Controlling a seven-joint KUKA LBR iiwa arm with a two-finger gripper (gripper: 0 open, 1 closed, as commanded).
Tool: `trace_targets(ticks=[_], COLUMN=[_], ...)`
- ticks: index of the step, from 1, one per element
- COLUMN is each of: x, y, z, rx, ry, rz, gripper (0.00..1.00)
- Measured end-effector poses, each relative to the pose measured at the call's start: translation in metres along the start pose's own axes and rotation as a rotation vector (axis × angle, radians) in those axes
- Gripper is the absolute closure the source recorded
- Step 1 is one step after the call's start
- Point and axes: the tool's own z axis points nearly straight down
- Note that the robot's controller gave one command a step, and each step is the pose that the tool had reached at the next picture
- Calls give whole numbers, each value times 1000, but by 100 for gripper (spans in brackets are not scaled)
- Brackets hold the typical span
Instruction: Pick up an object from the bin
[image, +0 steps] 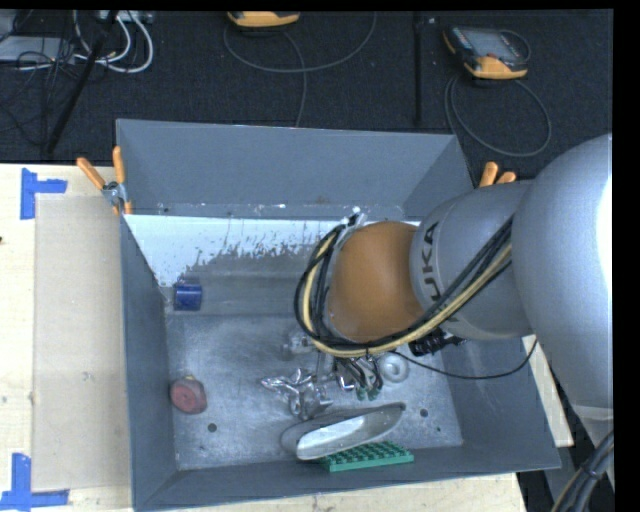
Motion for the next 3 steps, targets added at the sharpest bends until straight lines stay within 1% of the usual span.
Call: trace_targets(ticks=[1,2,3], x=[4,3,8], y=[-1,8,-4], z=[1,-65,-139], rx=[1,1,1], ry=[19,11,10], rz=[3,12,40], gripper=[100,100,100])
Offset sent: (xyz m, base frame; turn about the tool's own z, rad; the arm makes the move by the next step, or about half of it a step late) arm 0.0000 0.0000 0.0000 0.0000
